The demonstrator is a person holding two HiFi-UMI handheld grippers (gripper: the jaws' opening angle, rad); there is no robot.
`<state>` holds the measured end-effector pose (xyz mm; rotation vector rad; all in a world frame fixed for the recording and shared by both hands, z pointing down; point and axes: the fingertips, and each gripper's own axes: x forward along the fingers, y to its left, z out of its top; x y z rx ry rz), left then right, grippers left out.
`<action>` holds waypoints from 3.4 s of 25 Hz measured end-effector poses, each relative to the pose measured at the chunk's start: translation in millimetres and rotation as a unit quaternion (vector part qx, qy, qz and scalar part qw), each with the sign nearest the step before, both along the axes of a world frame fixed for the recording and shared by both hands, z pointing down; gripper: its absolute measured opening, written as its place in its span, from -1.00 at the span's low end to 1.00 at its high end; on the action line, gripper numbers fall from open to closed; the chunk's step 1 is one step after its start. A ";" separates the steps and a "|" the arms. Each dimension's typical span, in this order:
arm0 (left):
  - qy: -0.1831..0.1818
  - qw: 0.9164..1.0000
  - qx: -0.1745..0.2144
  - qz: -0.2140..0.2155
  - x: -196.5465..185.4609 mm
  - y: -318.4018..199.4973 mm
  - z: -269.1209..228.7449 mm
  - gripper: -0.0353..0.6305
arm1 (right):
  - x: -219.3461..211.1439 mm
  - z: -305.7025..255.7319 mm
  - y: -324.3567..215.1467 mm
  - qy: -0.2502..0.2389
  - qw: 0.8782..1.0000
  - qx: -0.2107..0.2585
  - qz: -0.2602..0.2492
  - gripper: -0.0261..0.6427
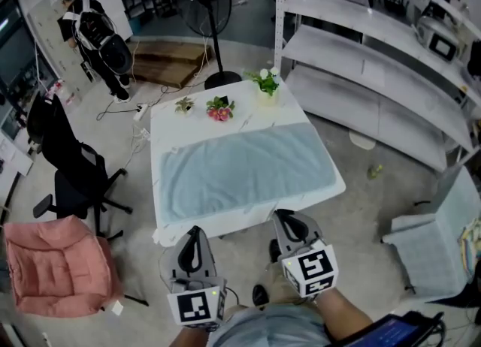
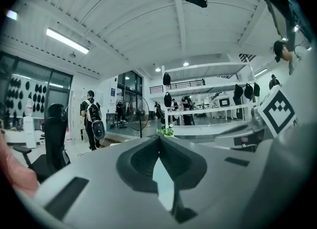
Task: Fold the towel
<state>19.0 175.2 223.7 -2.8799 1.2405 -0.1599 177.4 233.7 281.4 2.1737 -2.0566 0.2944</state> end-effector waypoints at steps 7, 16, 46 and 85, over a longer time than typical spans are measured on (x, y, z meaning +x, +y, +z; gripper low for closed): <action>-0.017 1.000 -0.012 -0.003 34.9 -37.2 14.9 -0.88 | 32.7 17.9 -37.4 -0.016 1.000 -0.019 -0.006 -0.85; -0.044 0.998 -0.036 0.008 102.3 -81.2 37.2 -0.88 | 94.2 45.8 -81.7 -0.046 0.998 -0.045 -0.002 -0.84; -0.014 1.000 0.000 0.018 248.4 -157.7 1.1 -0.88 | 240.8 14.3 -158.0 -0.020 0.999 -0.025 0.005 -0.84; -0.013 0.996 -0.025 0.089 293.2 -148.5 22.3 -0.88 | 288.4 33.8 -118.5 -0.017 0.994 -0.061 0.091 -0.82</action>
